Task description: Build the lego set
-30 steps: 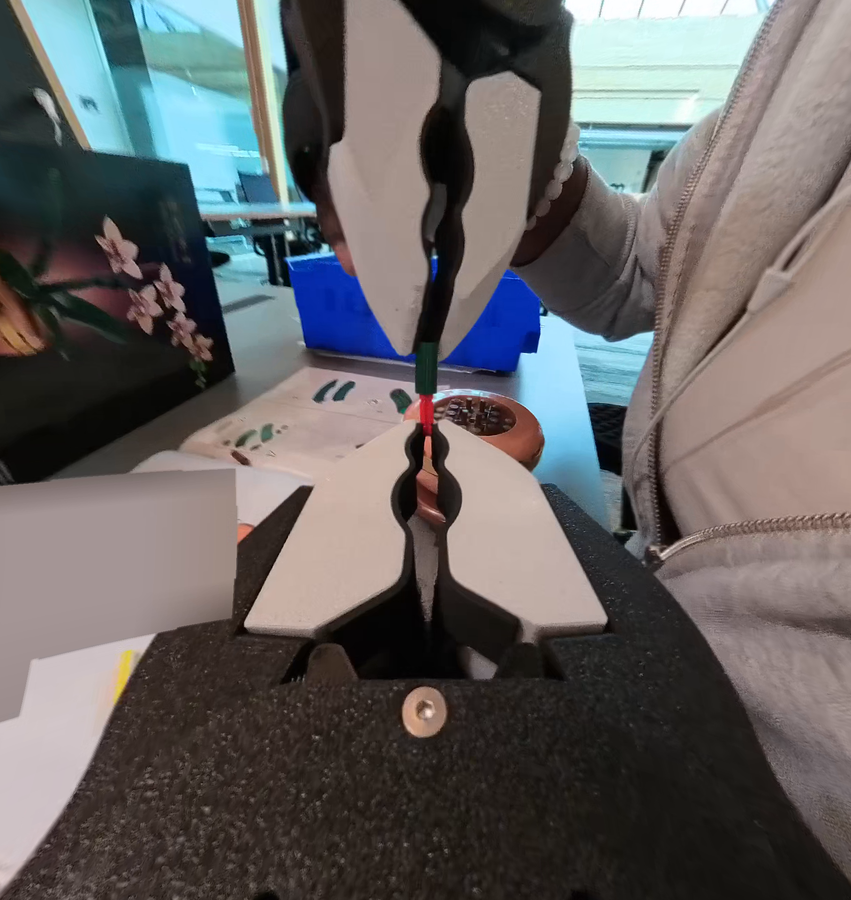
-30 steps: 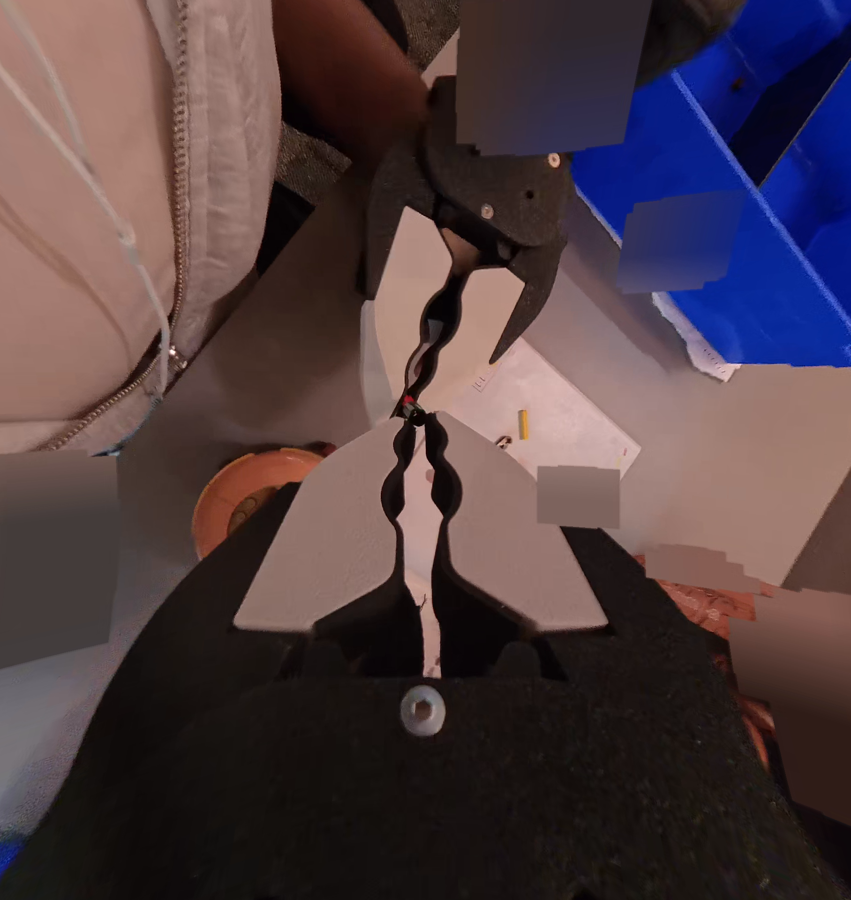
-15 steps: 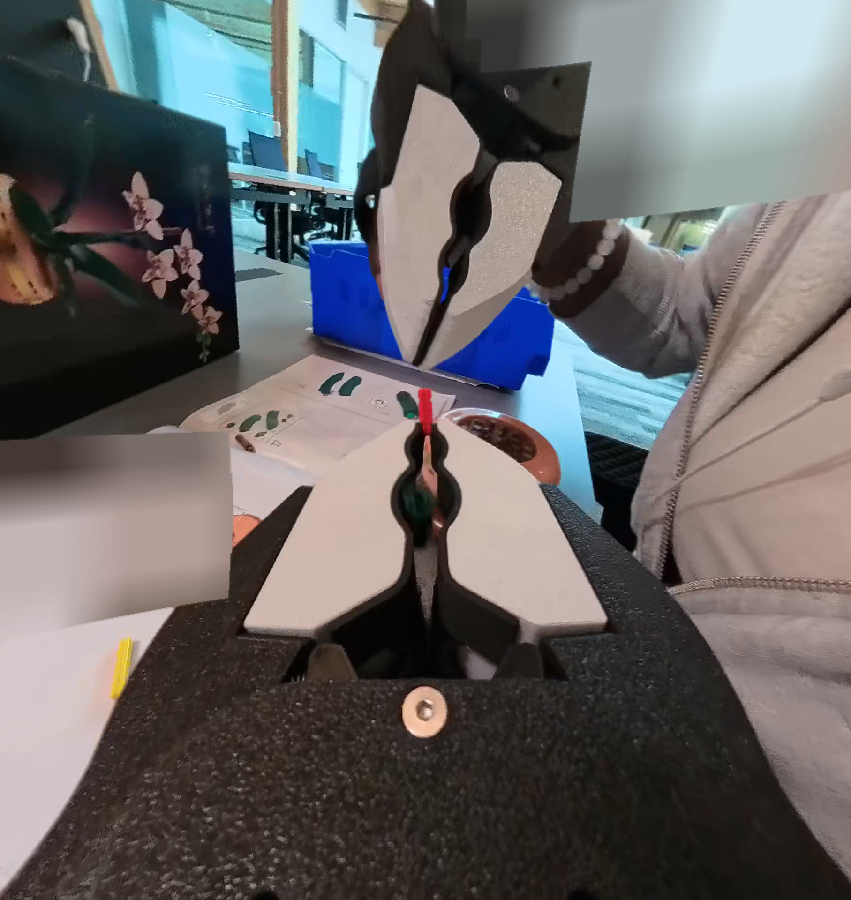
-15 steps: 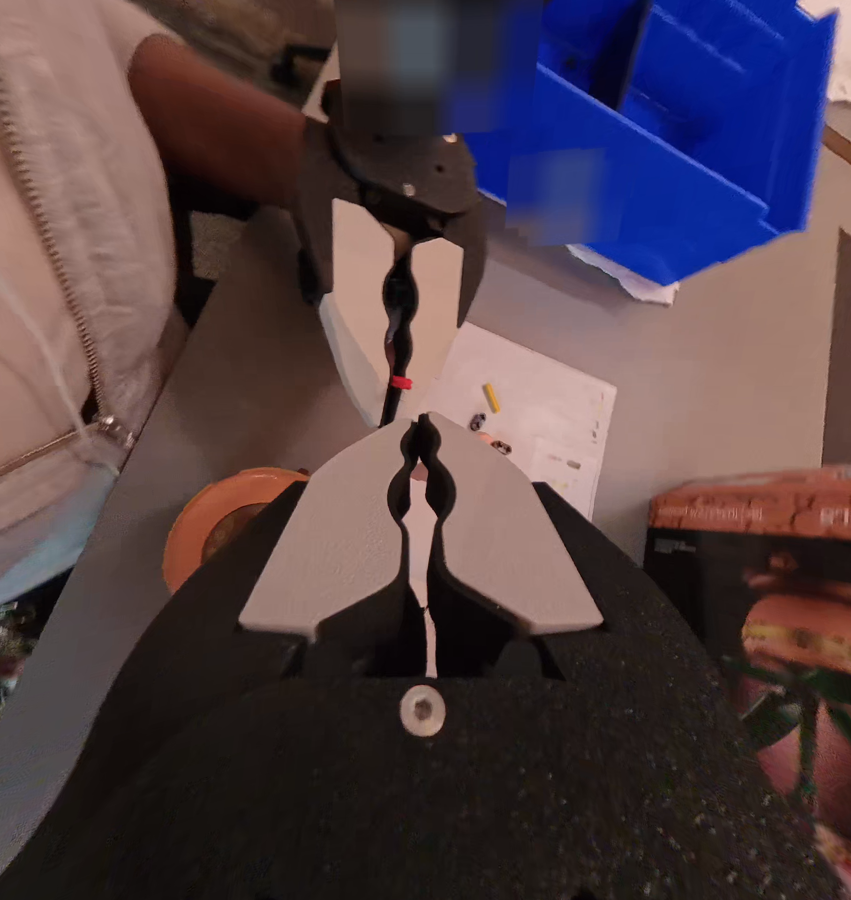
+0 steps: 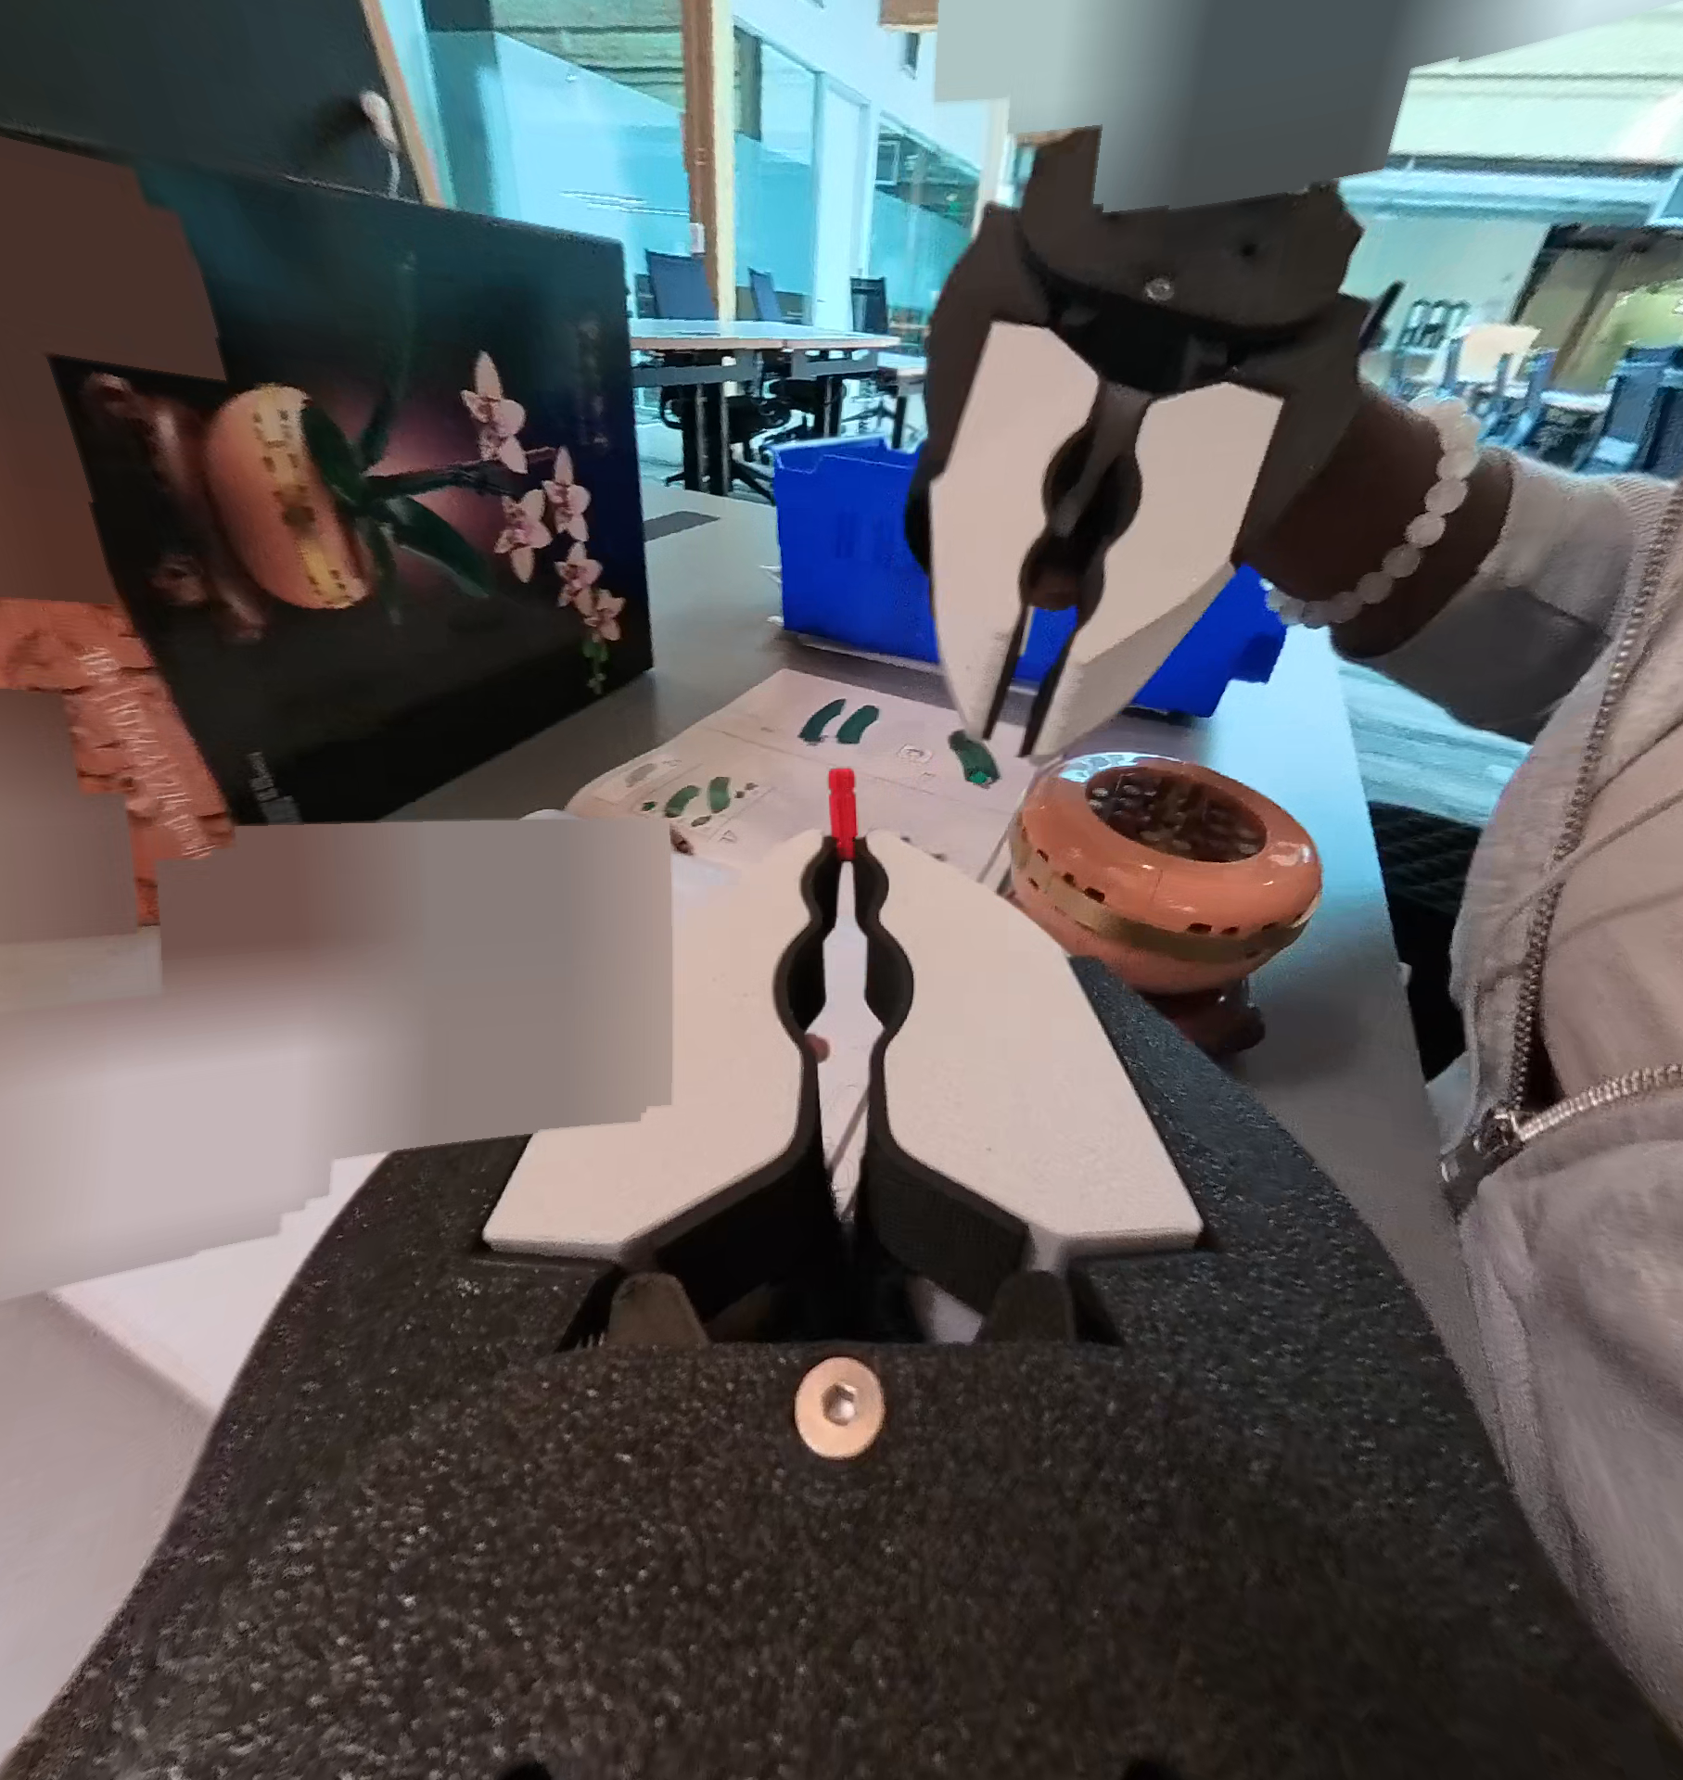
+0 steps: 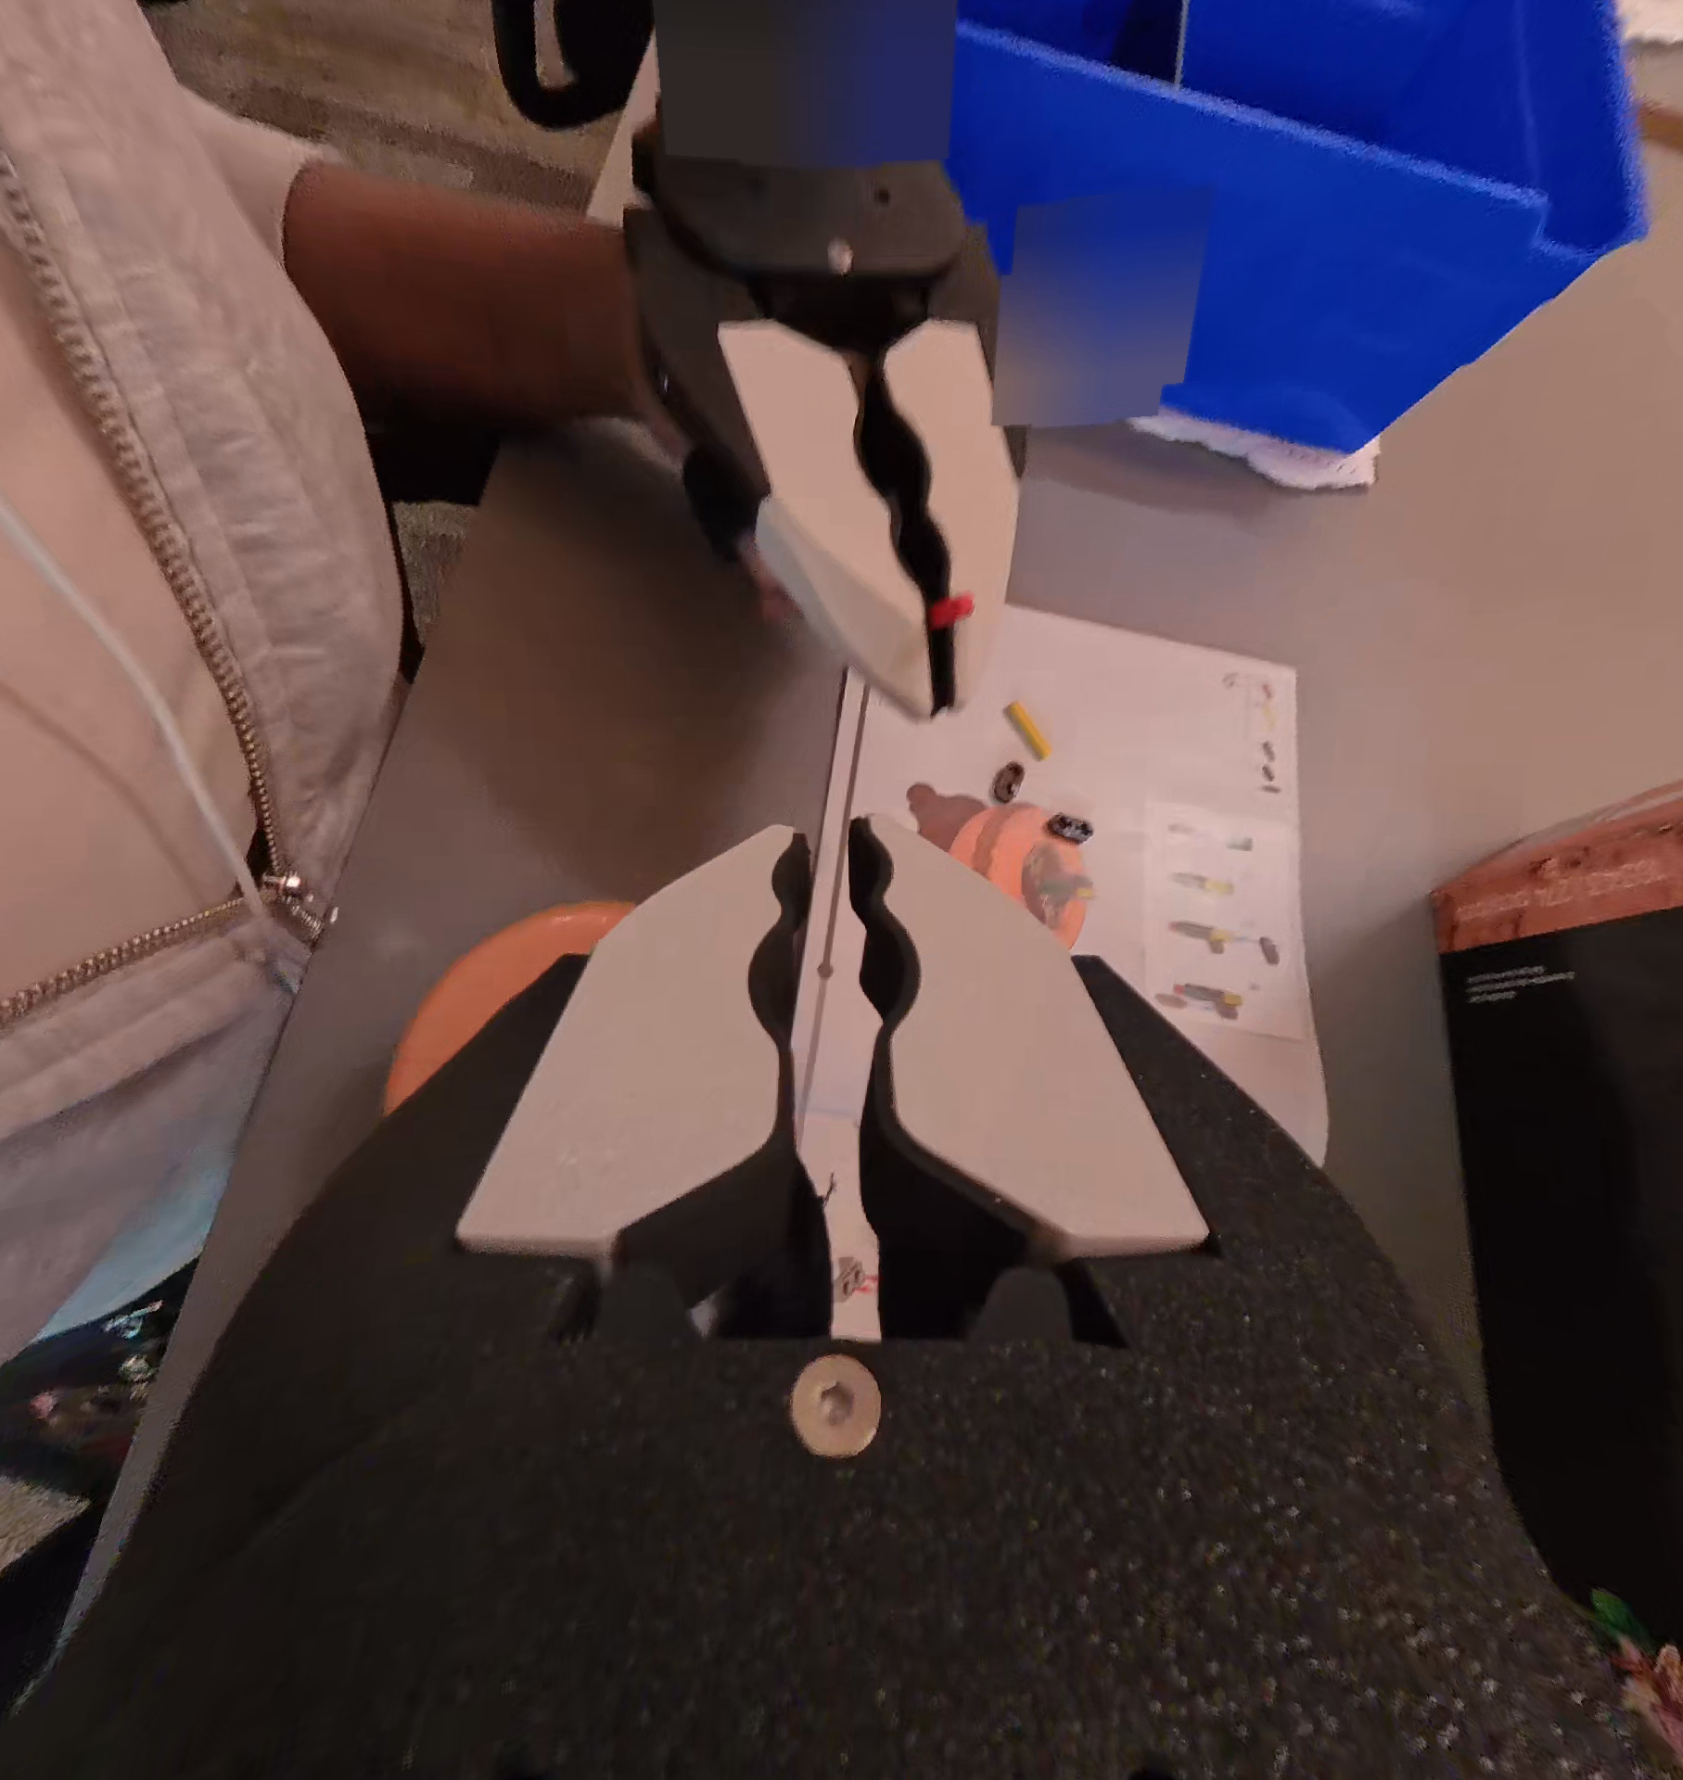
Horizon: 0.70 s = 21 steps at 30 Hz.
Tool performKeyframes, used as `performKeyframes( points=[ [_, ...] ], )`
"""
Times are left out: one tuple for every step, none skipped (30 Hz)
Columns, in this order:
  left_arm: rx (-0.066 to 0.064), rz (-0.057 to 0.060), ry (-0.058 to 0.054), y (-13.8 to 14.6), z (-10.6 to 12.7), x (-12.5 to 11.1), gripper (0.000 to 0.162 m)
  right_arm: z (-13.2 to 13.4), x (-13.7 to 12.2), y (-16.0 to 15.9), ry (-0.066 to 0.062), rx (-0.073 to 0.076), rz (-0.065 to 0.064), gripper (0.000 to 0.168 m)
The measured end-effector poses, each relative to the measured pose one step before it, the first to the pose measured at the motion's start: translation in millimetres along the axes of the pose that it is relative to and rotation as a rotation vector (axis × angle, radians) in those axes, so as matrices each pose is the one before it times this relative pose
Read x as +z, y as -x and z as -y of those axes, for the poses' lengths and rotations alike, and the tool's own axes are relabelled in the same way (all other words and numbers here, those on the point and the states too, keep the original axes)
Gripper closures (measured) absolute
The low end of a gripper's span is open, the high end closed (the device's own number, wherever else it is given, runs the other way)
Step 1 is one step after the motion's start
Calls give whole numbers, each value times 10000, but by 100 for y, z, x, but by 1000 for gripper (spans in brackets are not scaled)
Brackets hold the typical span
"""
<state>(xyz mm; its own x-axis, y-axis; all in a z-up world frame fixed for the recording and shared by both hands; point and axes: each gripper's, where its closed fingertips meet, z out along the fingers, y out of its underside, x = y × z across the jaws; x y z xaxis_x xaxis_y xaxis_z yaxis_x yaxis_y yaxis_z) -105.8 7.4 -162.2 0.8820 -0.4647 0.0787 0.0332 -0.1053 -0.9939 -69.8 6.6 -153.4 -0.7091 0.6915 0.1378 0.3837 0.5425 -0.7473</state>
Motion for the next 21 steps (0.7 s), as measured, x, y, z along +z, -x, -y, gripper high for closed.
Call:
performKeyframes(
  points=[
    [51, 133, 27, 160, 55, -381, 160, -395, 117, 42, 243, 95, 53, 158],
    [52, 174, 57, 172, 55, -362, 160, -371, 190, 17, 306, 149, 126, 156],
    [111, 215, 56, 161, 10, -349, 160, -260, 241, -2, 272, 112, 171, 154],
    [131, 224, 47, 118, -5, -275, 160, -86, 252, -131, 169, 26, 112, 154],
    [101, 214, 25, 55, 3, -270, 160, 49, 213, -95, 92, -57, 138, 156],
    [55, 183, -7, -28, 35, -265, 160, 116, 131, 9, 76, -92, 180, 156],
    [13, 138, -35, -109, 40, -269, 160, 178, 78, -27, 94, -67, 99, 156],
    [-22, 97, -48, -164, 48, -268, 160, 261, 127, 37, 123, -79, 106, 155],
    [-23, 51, -52, -166, 11, -199, 160, 166, 36, 123, 153, -111, 69, 155],
    [0, 2, -27, -236, -51, -227, 160, 74, 81, 126, 193, -138, 66, 155],
    [40, 29, -6, -178, -104, -196, 160, 59, 237, 5, 217, -112, 10, 156],
    [77, 78, -13, -61, -110, -147, 160, -36, 261, 195, 198, -53, 158, 160],
    [55, 61, -31, -22, -82, -99, 160, -35, 351, 339, 213, 39, 216, 161],
    [3, 3, -46, -106, -9, -72, 160, -84, 235, 148, 213, 127, 27, 161],
    [5, -34, -58, -159, 58, -55, 160, -54, 23, 97, 210, 157, -141, 160],
    [67, 3, -70, -168, 150, -101, 160, 117, -270, 298, 59, 118, -170, 157],
    [122, 8, -75, -159, 203, -55, 160, 313, -555, 477, -235, 79, -183, 155],
    [108, -74, -60, -304, 196, -88, 160, 373, -702, 326, -435, 172, -348, 154],
    [43, -200, -54, -442, 195, -191, 160, 210, -845, 406, -411, 294, -344, 149],
    [1, -260, -66, -570, 150, -43, 160, -111, -870, 315, -307, 411, -410, 139],
    [-9, -234, -112, -550, 180, -11, 160, -475, -809, 169, -225, 485, -506, 120]
  ],
)
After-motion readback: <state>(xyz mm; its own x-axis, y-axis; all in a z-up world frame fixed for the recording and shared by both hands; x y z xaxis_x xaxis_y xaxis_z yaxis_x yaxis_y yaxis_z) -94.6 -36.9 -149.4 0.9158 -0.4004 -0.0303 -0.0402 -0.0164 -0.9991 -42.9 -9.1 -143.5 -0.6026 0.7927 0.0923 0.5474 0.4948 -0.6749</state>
